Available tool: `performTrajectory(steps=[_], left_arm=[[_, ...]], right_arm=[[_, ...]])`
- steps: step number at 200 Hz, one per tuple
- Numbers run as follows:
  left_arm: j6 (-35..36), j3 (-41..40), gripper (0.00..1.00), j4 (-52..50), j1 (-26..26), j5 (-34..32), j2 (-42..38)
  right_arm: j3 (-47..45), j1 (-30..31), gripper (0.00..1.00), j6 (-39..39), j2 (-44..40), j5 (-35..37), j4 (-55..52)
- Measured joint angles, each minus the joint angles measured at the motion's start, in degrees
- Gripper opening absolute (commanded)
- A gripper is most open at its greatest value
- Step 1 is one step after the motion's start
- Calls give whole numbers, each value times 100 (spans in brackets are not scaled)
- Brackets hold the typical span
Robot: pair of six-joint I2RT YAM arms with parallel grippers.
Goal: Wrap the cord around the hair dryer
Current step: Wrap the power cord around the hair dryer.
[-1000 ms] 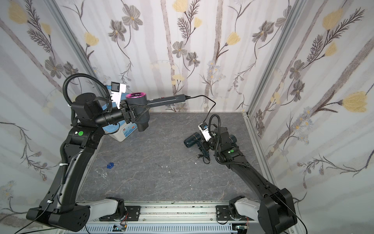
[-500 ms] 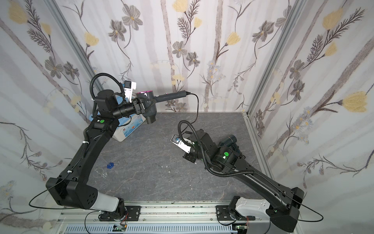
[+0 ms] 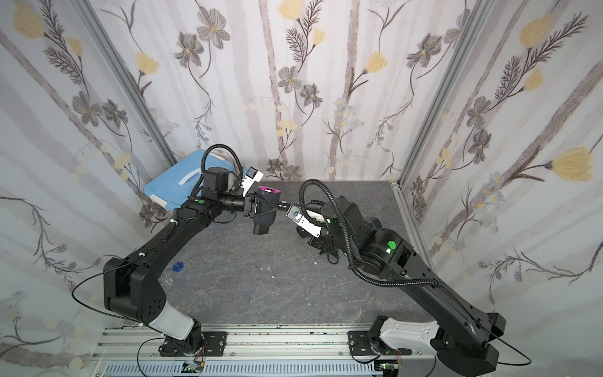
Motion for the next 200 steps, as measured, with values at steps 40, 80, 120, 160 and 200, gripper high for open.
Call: performTrajectory(steps=[40, 80, 120, 160, 200], left_arm=[[485, 170, 0, -575, -446, 326, -151], [538, 59, 0, -616, -632, 573, -710], [358, 127, 0, -404, -981, 743, -841], [-83, 131, 0, 214, -1021, 732, -822], [-966, 72, 0, 1486, -925, 629, -479]], right_arm=[[374, -1021, 0, -271, 315, -433, -70], [396, -2081, 0, -476, 726, -1292, -20], [293, -2841, 0, -476, 1158, -3042, 433], [-214, -3709, 0, -98, 1725, -5287, 1209], [-1029, -4240, 0, 789, 2105, -6721, 2282]])
